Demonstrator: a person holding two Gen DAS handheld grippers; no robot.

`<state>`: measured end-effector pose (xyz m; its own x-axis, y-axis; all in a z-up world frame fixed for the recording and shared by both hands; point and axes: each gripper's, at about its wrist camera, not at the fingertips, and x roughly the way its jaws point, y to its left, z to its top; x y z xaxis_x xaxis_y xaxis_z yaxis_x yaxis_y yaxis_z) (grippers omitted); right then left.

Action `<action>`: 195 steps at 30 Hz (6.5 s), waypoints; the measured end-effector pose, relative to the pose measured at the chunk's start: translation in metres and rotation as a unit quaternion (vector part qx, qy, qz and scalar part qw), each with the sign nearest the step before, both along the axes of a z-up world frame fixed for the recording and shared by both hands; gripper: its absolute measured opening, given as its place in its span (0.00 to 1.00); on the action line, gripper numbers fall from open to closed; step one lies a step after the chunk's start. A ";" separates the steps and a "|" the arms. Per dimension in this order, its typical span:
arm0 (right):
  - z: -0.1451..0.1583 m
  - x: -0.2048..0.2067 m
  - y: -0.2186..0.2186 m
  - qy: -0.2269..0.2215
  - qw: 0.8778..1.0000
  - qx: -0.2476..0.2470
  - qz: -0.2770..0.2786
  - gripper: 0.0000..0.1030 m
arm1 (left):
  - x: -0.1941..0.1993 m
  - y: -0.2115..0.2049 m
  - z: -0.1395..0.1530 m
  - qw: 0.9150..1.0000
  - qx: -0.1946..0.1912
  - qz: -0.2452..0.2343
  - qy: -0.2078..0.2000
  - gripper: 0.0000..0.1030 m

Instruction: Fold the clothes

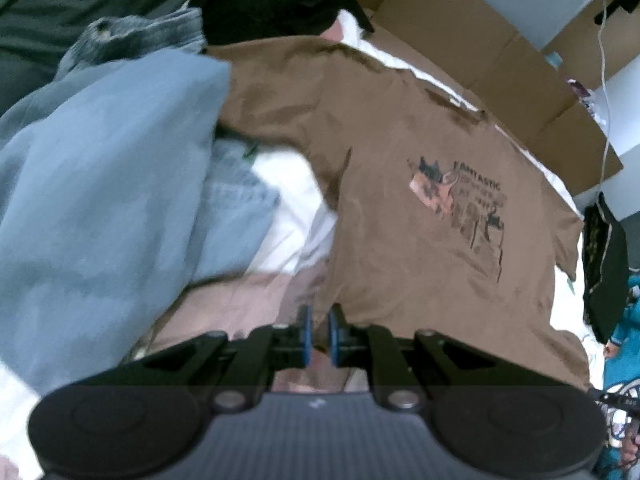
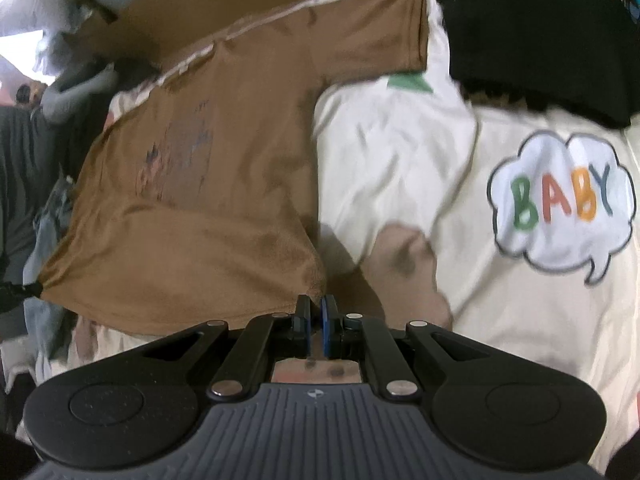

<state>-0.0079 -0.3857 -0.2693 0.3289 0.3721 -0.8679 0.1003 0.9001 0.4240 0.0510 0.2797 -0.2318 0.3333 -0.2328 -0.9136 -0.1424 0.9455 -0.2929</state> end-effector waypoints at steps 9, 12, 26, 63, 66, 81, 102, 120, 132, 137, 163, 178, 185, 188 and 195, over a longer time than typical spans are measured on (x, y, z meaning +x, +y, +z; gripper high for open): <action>-0.001 -0.035 0.010 0.029 0.999 -0.004 0.025 0.03 | -0.042 0.015 0.010 1.000 0.000 0.009 0.021 0.09; 0.004 -0.043 0.015 0.035 0.999 -0.005 0.042 0.03 | -0.054 0.020 0.016 1.000 -0.001 0.014 0.022 0.09; 0.022 -0.064 0.030 0.037 0.995 -0.036 0.080 0.03 | -0.101 0.032 0.017 0.999 -0.012 0.031 0.032 0.09; -0.016 -0.055 0.032 0.071 0.986 -0.088 0.124 0.06 | -0.140 0.028 -0.079 0.992 0.025 0.054 0.114 0.09; -0.011 -0.051 0.025 0.066 0.989 -0.075 0.111 0.13 | -0.141 0.028 -0.082 0.991 0.025 0.053 0.118 0.09; -0.077 -0.038 0.029 0.084 0.992 -0.052 0.080 0.24 | -0.145 0.029 -0.077 0.991 0.027 0.050 0.122 0.09; 0.004 -0.051 0.017 0.060 0.991 -0.030 0.116 0.03 | -0.143 0.028 -0.036 0.991 0.001 0.042 0.126 0.09; -0.064 -0.058 0.008 0.118 0.989 -0.052 0.074 0.07 | -0.128 0.029 -0.073 0.982 0.074 0.040 0.170 0.02; -0.030 -0.056 0.002 0.055 0.994 -0.066 0.071 0.07 | -0.094 0.023 -0.046 0.994 0.055 0.027 0.095 0.06; -0.031 -0.040 0.014 0.037 0.994 -0.079 0.060 0.07 | -0.080 0.008 -0.054 0.996 0.041 0.015 0.083 0.07; -0.073 -0.013 0.082 0.005 0.987 -0.131 0.095 0.19 | -0.048 -0.061 -0.111 0.997 0.039 -0.008 0.061 0.23; -0.063 -0.023 0.073 0.031 0.985 -0.136 0.105 0.33 | -0.084 -0.025 -0.111 0.993 0.038 0.027 0.104 0.26; -0.029 -0.011 0.059 -0.011 0.985 -0.135 0.102 0.36 | -0.074 -0.017 -0.066 0.996 0.055 0.024 0.071 0.39; -0.010 -0.004 0.058 -0.038 0.985 -0.126 0.111 0.36 | -0.061 -0.013 -0.038 0.996 0.080 0.015 0.035 0.49; 0.028 0.017 0.058 -0.093 0.984 -0.119 0.096 0.43 | -0.022 0.007 0.005 0.992 0.109 0.050 -0.032 0.52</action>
<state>0.0094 -0.3275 -0.2409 0.4343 0.2368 -0.8691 -0.1414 0.9708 0.1938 0.0290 0.2868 -0.2271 0.4029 0.0048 -0.9152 -0.2266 0.9694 -0.0947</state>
